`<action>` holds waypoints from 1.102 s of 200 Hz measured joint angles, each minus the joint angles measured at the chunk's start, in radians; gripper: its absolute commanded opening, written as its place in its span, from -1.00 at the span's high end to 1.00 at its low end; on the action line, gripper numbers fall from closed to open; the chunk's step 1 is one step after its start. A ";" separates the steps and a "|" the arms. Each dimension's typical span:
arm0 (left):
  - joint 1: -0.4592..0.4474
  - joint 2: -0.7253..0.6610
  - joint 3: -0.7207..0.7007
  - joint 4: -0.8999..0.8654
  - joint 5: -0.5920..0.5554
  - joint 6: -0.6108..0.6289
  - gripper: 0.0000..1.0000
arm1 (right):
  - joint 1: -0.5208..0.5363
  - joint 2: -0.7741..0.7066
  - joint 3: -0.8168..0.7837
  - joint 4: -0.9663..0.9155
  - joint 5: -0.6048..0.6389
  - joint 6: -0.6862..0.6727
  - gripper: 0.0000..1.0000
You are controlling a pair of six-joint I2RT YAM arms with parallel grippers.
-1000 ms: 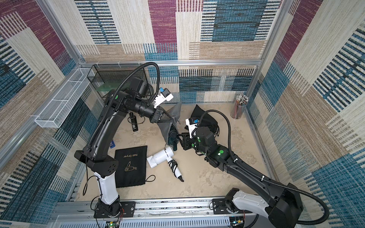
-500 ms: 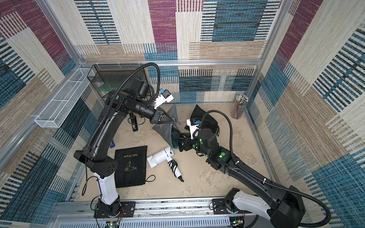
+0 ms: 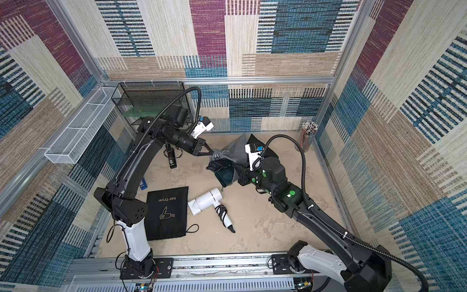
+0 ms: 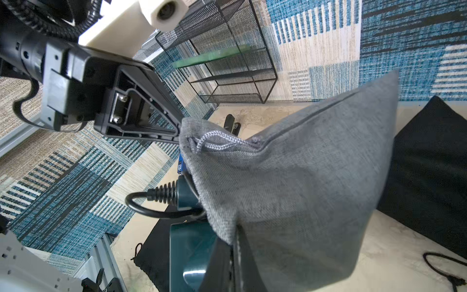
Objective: Pack away hair dryers
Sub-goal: Adjust the drawstring bag at the center of the board.
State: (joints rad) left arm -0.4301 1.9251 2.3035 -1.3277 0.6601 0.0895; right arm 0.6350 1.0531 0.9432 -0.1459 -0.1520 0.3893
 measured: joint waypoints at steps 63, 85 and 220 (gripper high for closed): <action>0.004 -0.005 0.042 0.003 0.057 -0.007 1.00 | -0.083 0.202 0.107 -0.131 -0.139 -0.043 1.00; 0.001 -0.014 0.082 -0.011 0.050 -0.006 1.00 | -0.082 0.275 0.140 -0.132 -0.221 -0.061 1.00; 0.044 0.013 -0.021 -0.008 -0.133 -0.009 1.00 | -0.225 0.231 0.135 -0.082 -0.599 -0.047 1.00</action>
State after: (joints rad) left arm -0.3862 1.9377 2.2826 -1.3357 0.5274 0.0807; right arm 0.4099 1.2842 1.0786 -0.2279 -0.7506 0.3424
